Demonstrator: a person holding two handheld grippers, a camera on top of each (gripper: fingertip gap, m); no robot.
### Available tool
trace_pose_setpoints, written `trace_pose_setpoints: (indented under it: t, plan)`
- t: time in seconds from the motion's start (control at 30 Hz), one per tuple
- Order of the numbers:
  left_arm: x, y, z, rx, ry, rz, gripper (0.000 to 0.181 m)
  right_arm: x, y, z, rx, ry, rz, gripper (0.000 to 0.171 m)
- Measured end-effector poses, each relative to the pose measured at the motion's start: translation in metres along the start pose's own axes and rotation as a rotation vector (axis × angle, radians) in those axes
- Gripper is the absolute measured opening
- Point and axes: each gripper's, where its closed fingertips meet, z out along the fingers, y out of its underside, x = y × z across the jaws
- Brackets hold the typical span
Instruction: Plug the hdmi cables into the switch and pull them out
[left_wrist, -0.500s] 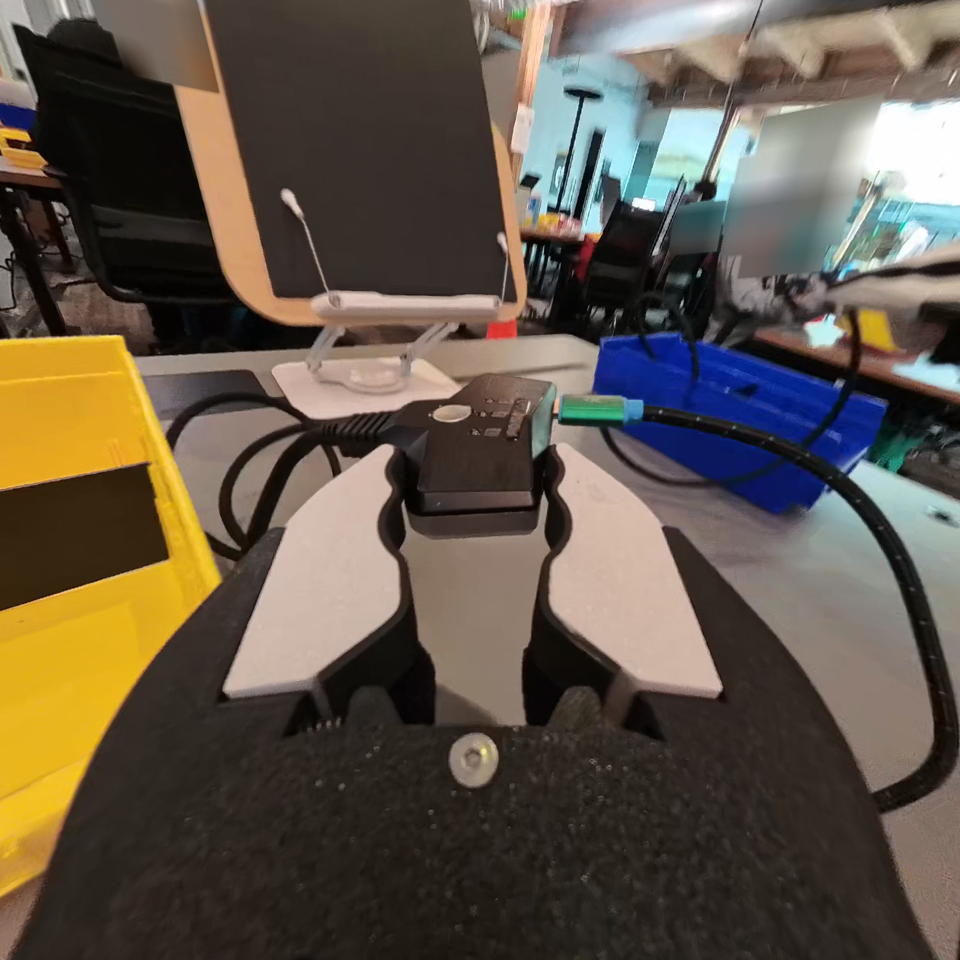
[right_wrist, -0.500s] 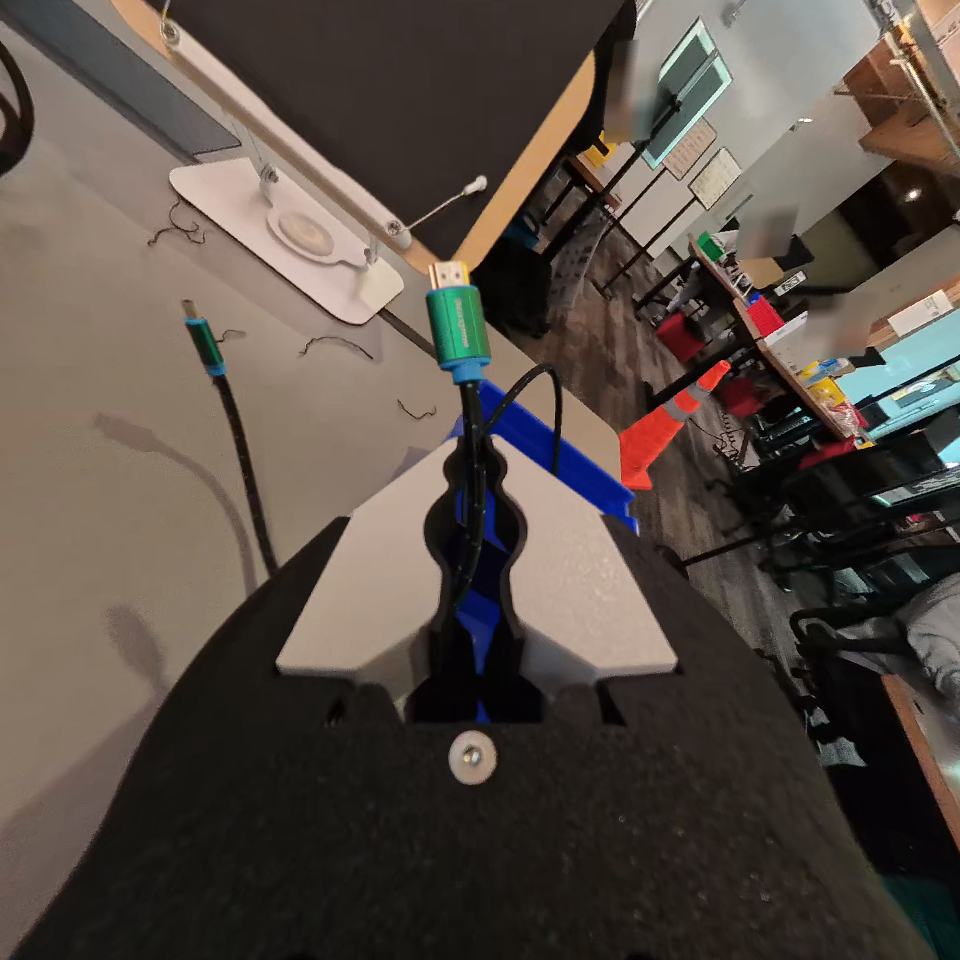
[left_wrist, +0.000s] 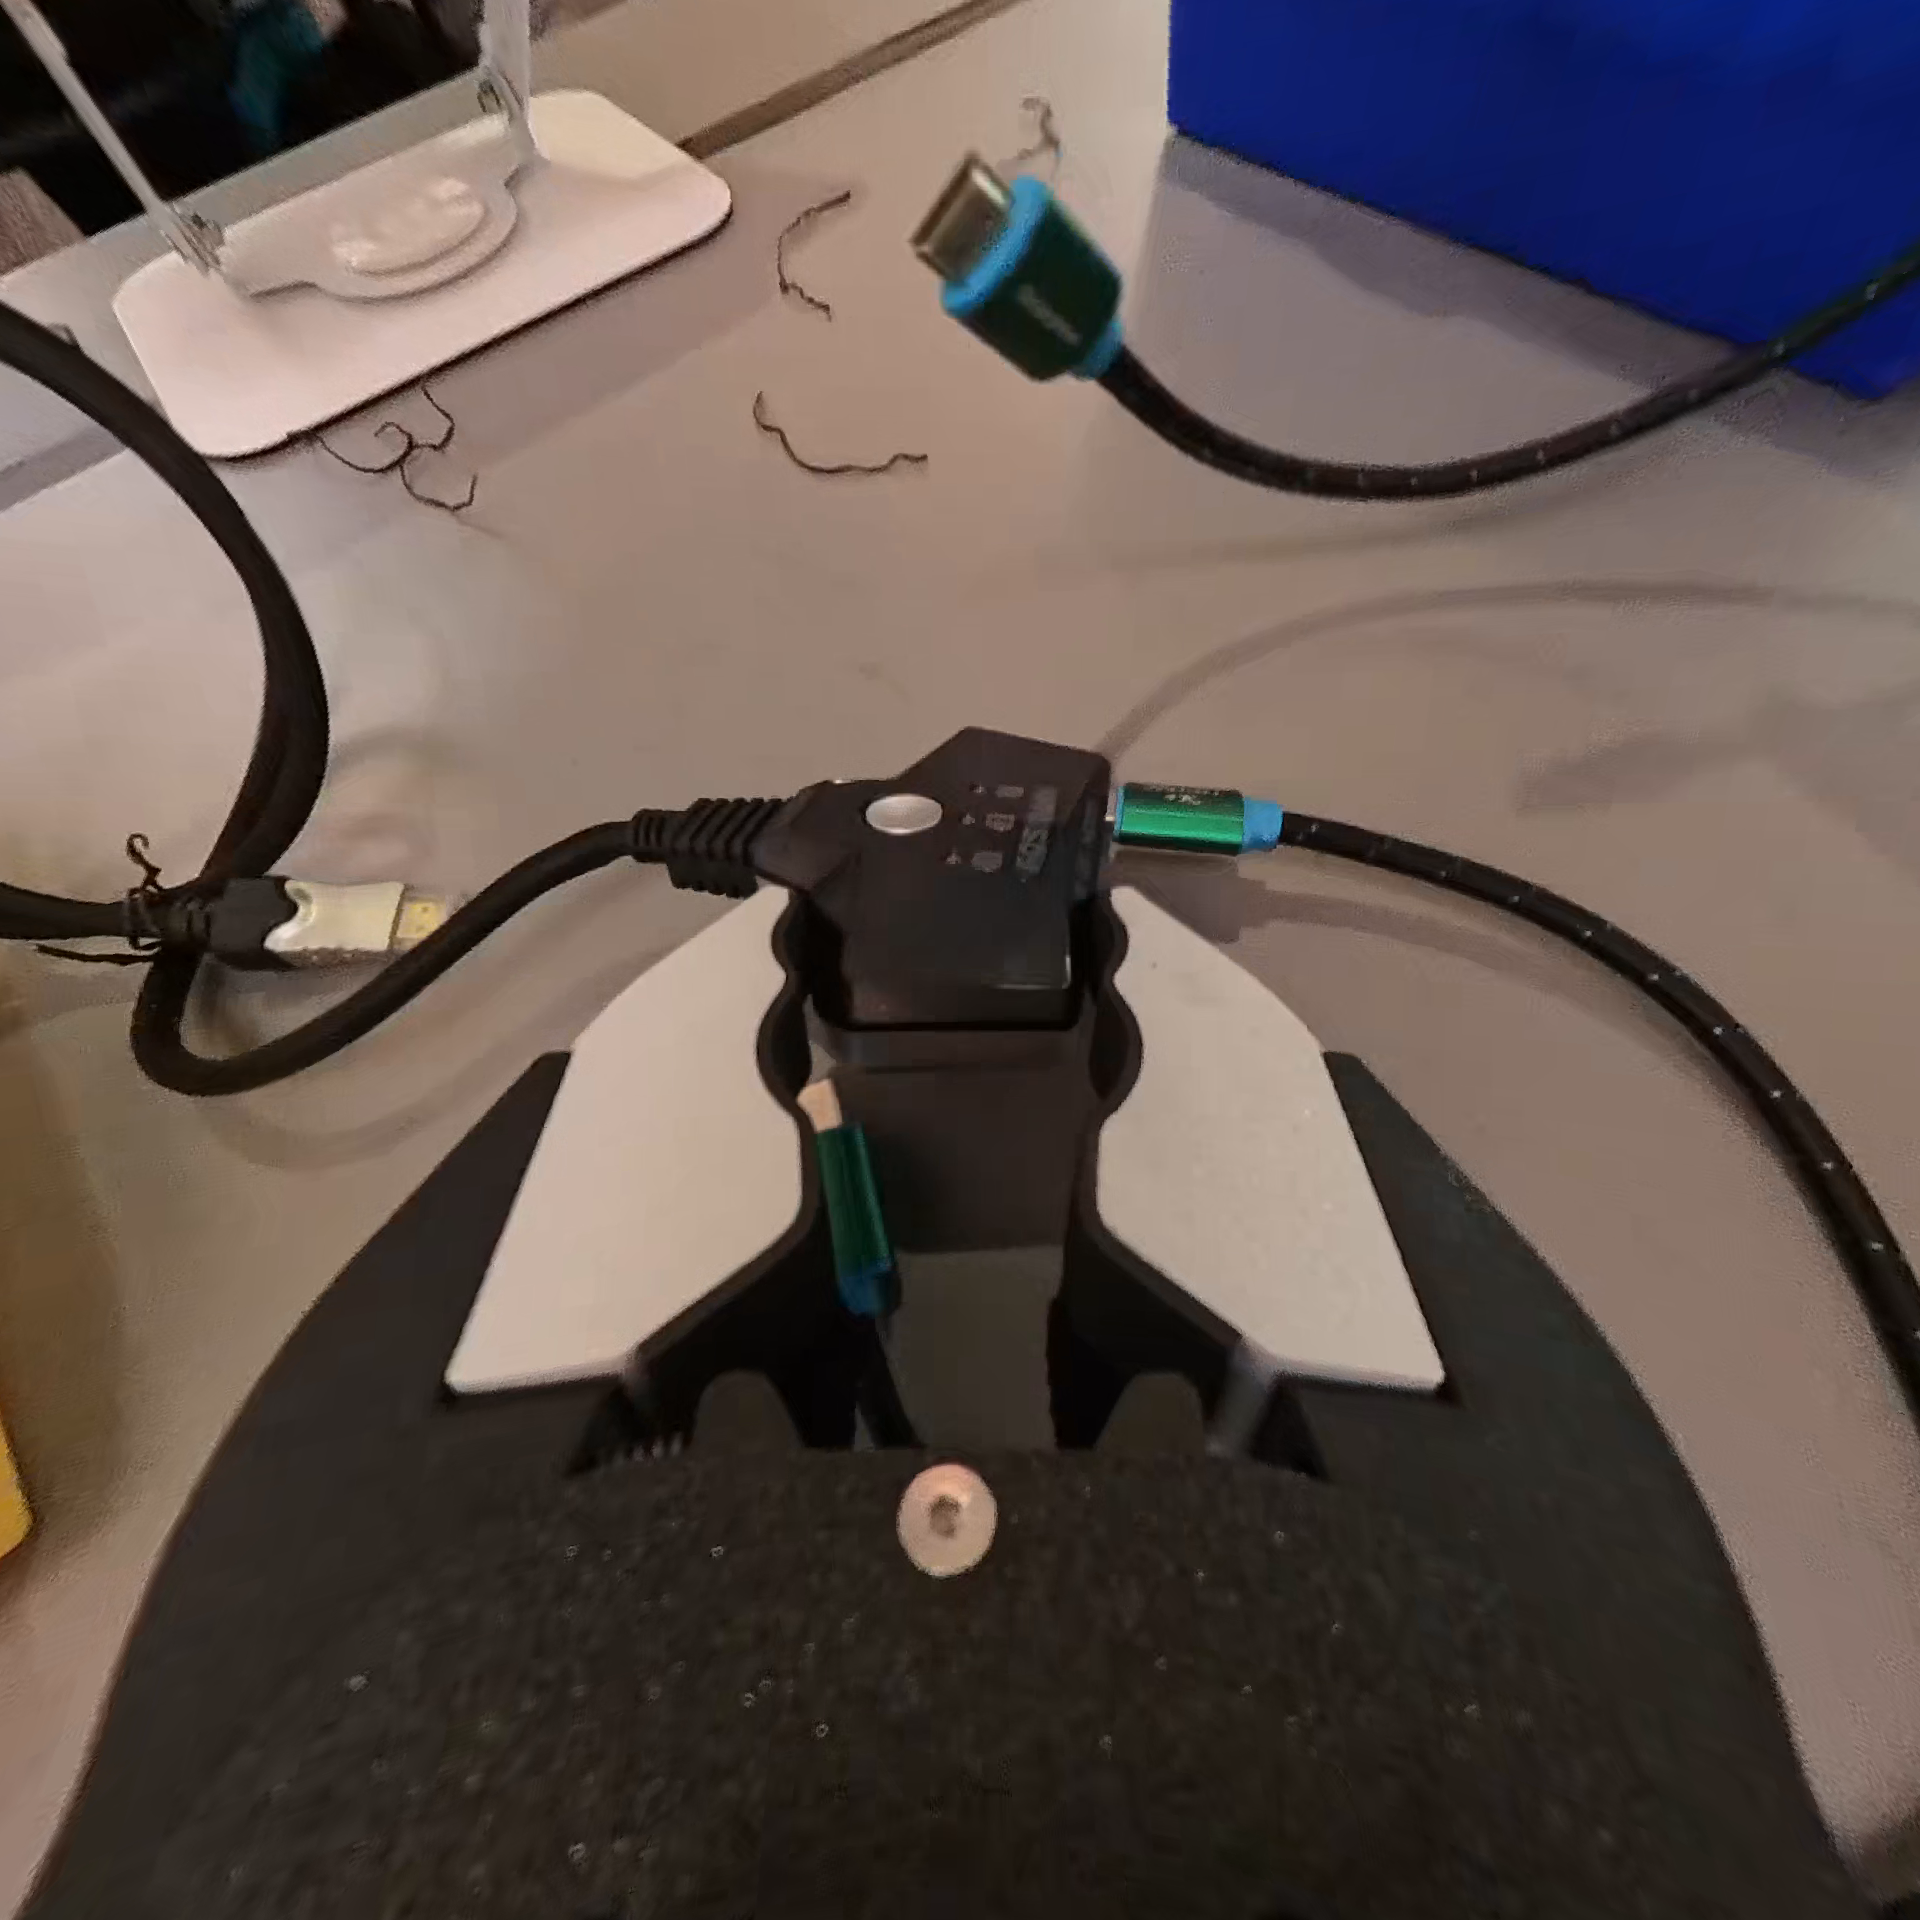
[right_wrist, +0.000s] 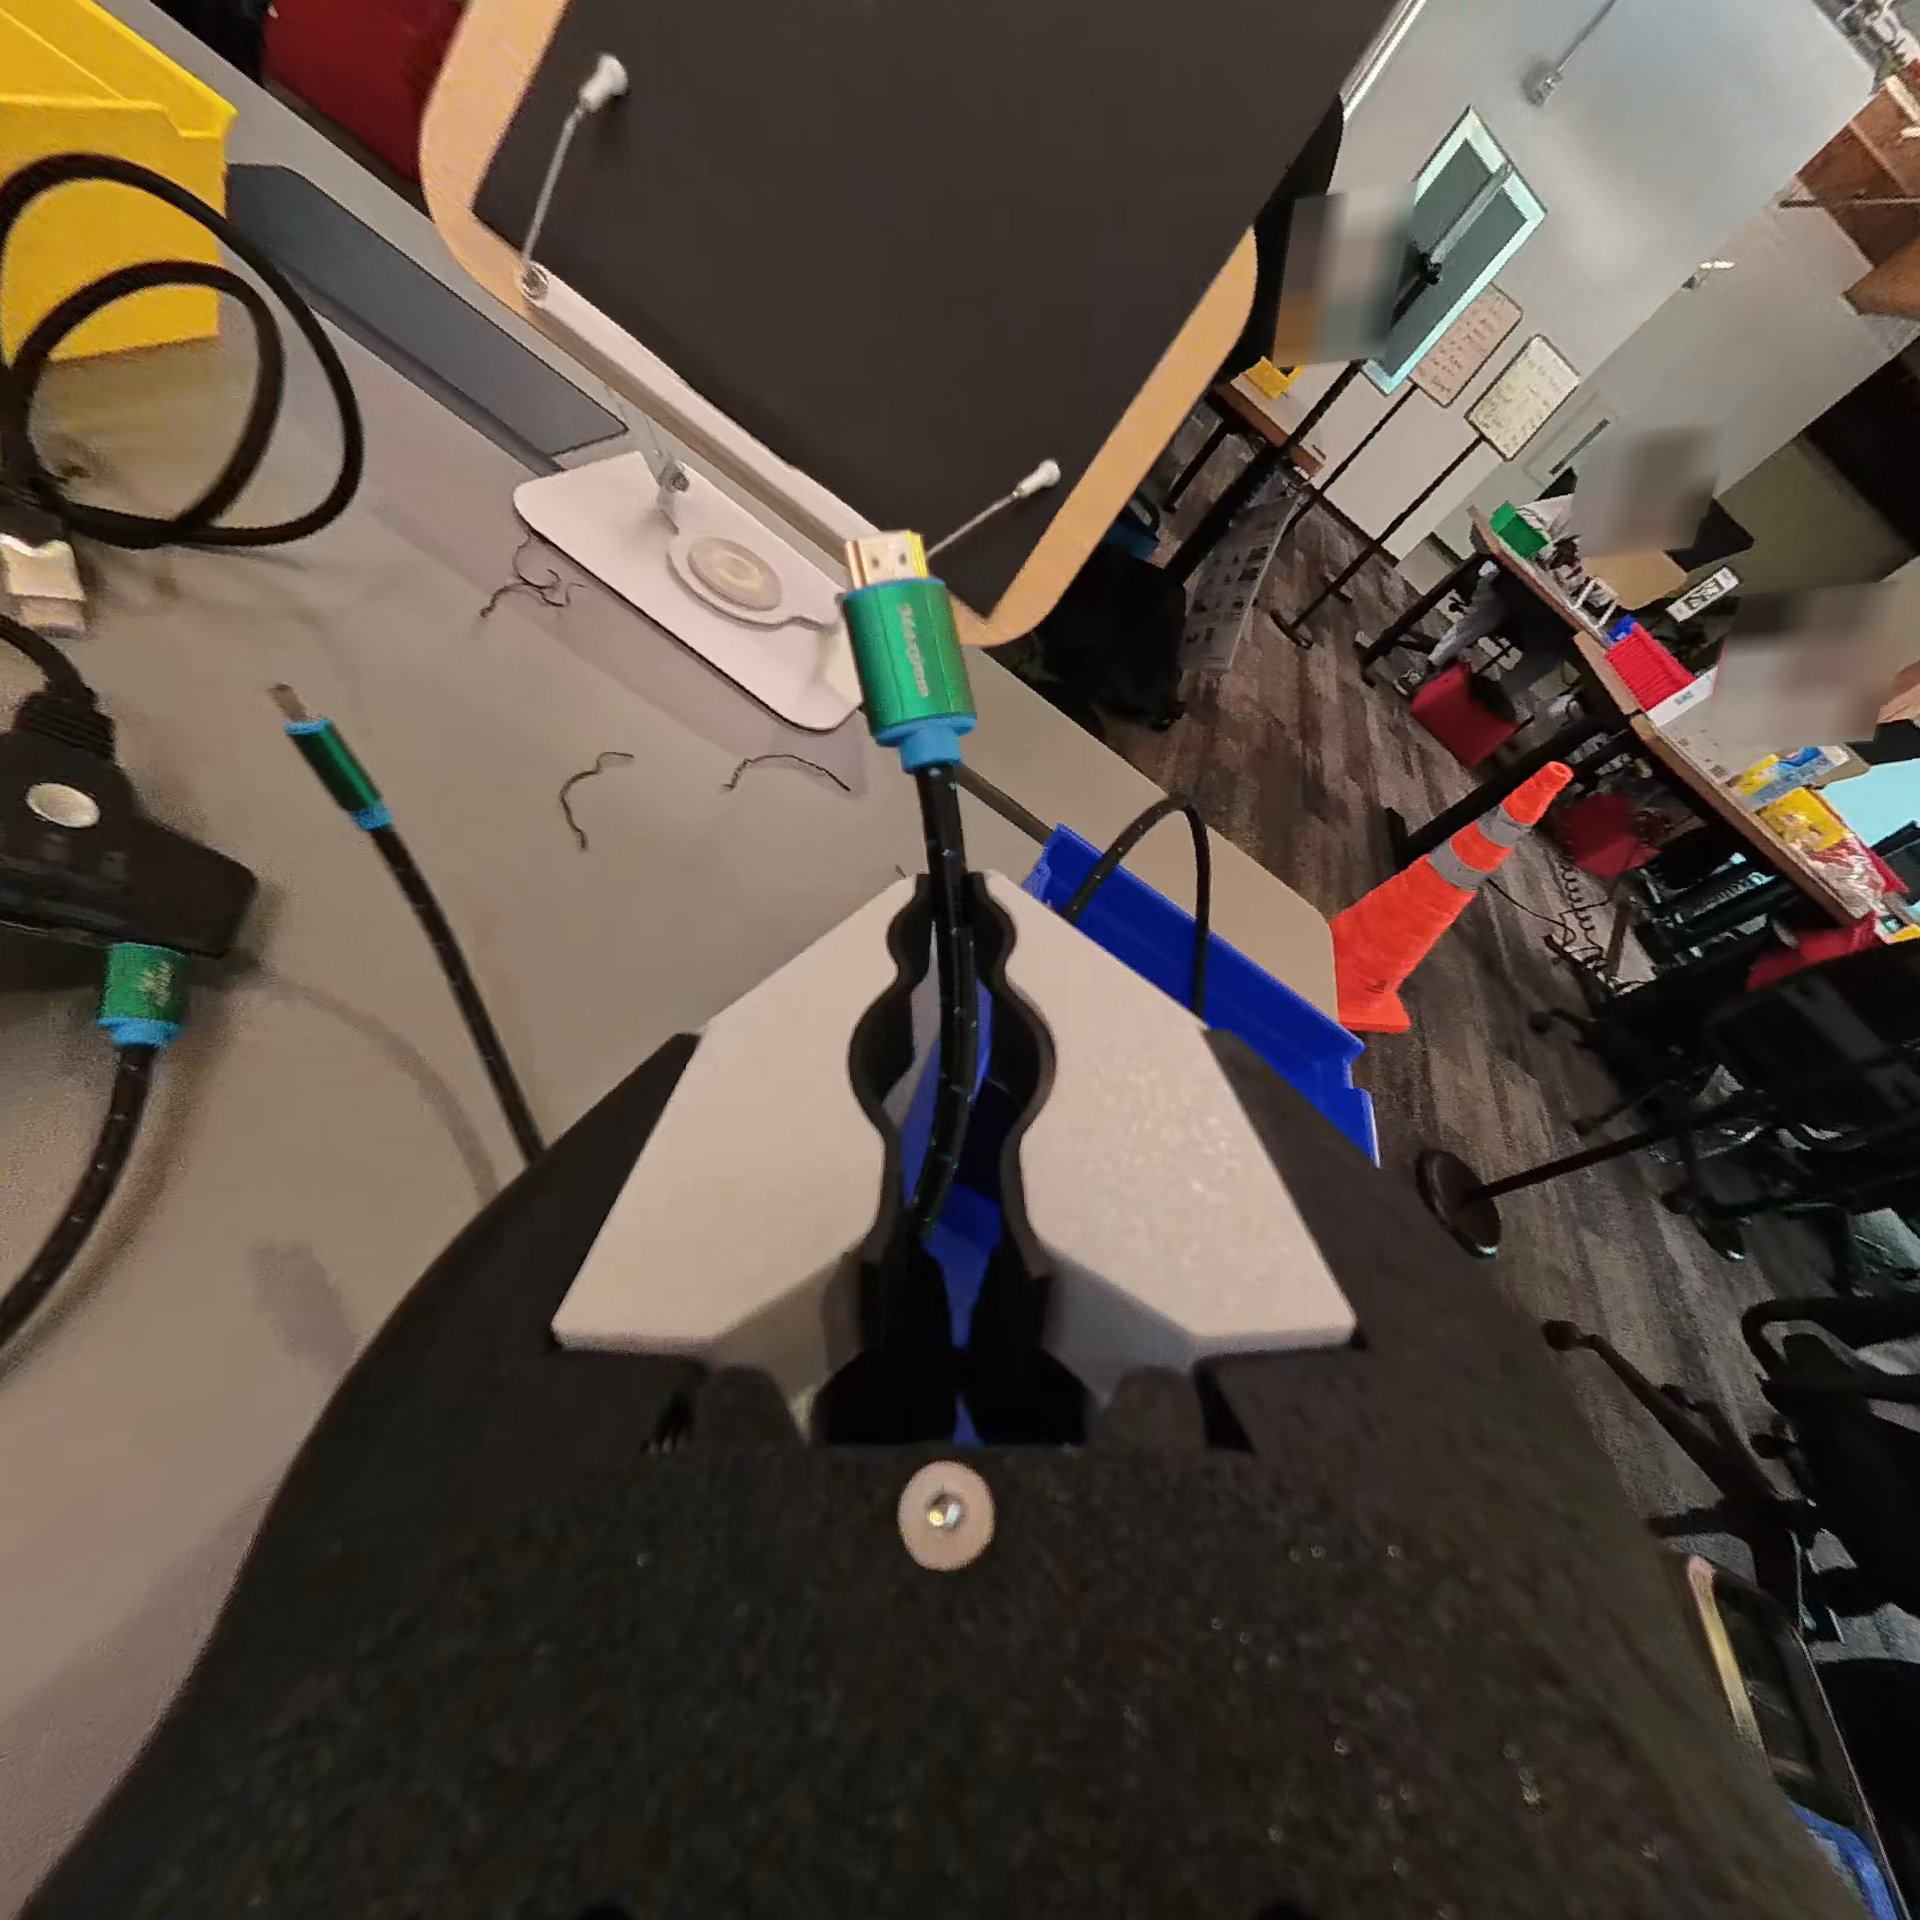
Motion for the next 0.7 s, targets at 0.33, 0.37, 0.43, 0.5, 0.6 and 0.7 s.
trace_pose_setpoints:
  t: [0.33,0.37,0.43,0.5,0.6,0.7]
  plan:
    - [-0.001,-0.052,-0.053,0.323,0.233,-0.252,0.063,-0.025,-0.013,-0.002,0.031,-0.056,-0.029,0.006]
    - [-0.005,-0.053,-0.054,0.335,0.223,-0.237,0.065,-0.03,-0.017,-0.003,0.044,-0.076,-0.024,0.006]
    - [-0.008,-0.053,-0.054,0.344,0.211,-0.161,0.071,-0.037,-0.024,-0.007,0.067,-0.113,-0.017,0.006]
    - [-0.005,-0.057,-0.059,0.369,0.247,-0.078,0.064,-0.044,-0.031,-0.012,0.089,-0.161,-0.008,0.006]
    - [-0.003,-0.062,-0.066,0.408,0.283,-0.022,0.055,-0.048,-0.044,-0.024,0.137,-0.222,-0.001,0.006]
    - [-0.004,-0.068,-0.075,0.46,0.317,-0.06,0.054,-0.047,-0.058,-0.04,0.186,-0.262,0.001,0.006]
